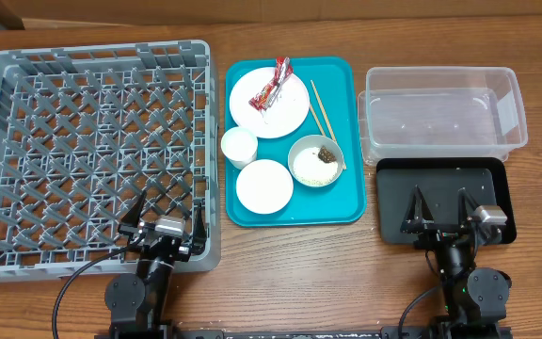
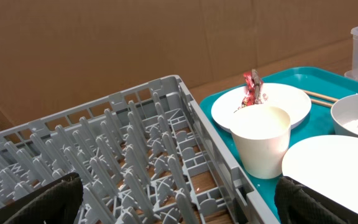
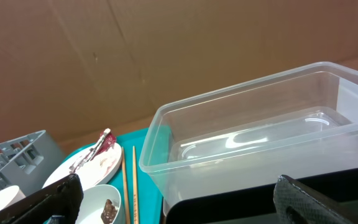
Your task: Sort waste into correct bins and load items into the dishwasher
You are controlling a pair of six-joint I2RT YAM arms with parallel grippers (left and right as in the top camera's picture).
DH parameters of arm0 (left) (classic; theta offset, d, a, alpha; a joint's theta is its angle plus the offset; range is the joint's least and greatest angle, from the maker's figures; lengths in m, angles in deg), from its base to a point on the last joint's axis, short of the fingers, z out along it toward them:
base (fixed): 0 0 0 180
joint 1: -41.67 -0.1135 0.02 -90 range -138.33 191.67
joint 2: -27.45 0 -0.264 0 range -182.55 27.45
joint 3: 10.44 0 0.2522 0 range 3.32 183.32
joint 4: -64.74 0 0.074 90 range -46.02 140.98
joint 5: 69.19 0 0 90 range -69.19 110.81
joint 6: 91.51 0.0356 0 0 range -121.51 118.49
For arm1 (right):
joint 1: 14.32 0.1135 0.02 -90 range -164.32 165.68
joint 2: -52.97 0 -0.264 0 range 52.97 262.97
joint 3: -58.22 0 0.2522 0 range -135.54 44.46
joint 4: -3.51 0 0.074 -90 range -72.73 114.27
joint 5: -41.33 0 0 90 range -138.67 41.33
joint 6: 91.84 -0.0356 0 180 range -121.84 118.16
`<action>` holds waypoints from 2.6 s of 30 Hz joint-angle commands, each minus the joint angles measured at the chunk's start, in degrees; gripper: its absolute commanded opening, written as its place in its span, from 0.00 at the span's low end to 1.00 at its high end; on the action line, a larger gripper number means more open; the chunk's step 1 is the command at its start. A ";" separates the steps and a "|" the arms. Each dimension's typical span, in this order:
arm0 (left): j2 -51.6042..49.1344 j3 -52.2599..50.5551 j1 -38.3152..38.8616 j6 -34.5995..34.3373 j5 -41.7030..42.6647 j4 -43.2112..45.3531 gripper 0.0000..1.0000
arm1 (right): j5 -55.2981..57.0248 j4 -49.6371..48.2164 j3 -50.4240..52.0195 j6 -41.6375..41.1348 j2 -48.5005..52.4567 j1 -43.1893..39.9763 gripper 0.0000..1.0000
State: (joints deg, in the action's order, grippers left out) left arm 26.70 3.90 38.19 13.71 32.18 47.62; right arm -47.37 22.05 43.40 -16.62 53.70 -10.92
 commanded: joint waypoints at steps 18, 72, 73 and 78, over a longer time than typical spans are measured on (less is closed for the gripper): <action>0.50 -0.31 -0.35 0.11 0.09 0.04 1.00 | -11.61 -4.76 -1.29 6.32 -0.57 -0.15 1.00; 0.50 -0.31 -0.35 0.11 0.09 0.04 1.00 | -22.51 34.23 -109.15 -4.28 118.53 20.13 1.00; 0.50 -0.31 -0.35 0.11 0.09 0.04 1.00 | -19.67 33.66 -109.15 -8.11 119.67 20.15 1.00; 0.50 -0.31 -0.35 0.11 0.09 0.04 1.00 | -3.43 30.84 -109.15 -21.88 125.37 22.84 0.95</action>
State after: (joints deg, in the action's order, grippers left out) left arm 26.70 3.88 38.19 13.71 32.18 47.62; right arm -61.43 53.72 -64.18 -27.97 177.30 9.80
